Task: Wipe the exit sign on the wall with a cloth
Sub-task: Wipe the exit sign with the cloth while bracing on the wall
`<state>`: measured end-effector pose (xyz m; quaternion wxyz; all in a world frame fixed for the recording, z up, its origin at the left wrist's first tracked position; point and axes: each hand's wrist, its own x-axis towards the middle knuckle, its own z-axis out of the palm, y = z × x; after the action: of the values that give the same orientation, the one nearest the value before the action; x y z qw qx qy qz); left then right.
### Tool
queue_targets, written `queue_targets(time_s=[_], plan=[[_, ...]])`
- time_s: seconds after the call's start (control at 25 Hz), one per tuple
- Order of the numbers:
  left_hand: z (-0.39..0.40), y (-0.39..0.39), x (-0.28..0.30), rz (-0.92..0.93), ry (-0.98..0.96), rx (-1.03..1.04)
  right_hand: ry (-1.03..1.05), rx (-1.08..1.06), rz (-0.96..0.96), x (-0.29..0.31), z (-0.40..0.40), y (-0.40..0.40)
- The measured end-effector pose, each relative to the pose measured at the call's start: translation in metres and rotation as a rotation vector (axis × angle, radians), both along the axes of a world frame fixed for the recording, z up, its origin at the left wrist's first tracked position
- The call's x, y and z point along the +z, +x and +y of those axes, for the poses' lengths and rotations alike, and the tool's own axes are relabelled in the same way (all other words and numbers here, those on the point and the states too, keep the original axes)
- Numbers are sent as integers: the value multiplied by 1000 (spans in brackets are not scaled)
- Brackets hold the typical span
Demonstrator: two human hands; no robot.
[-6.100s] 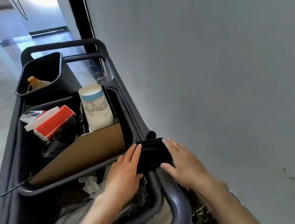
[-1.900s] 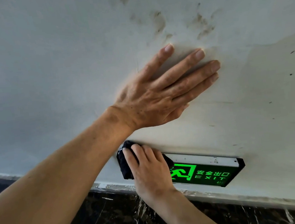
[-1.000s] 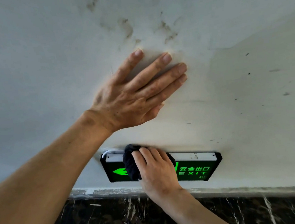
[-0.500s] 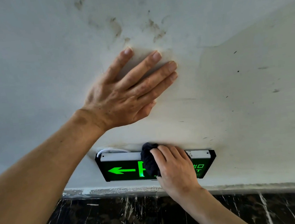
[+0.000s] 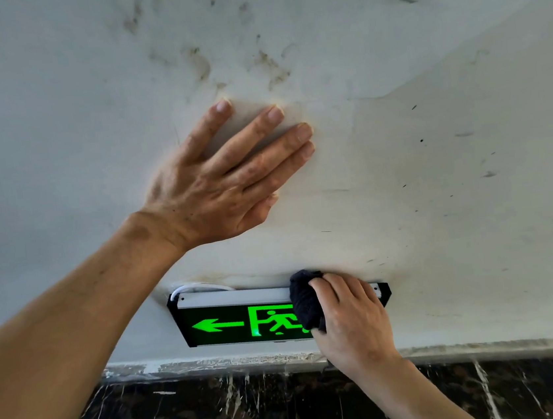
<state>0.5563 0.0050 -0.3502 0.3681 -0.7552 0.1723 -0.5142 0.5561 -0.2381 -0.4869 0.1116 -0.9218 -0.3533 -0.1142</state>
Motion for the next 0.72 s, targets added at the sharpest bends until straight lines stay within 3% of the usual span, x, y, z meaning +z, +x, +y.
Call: queue_targets(time_s=[0.72], plan=[[-2,0,0,8,8,-8,41,-281,109,-1,-18,-5]])
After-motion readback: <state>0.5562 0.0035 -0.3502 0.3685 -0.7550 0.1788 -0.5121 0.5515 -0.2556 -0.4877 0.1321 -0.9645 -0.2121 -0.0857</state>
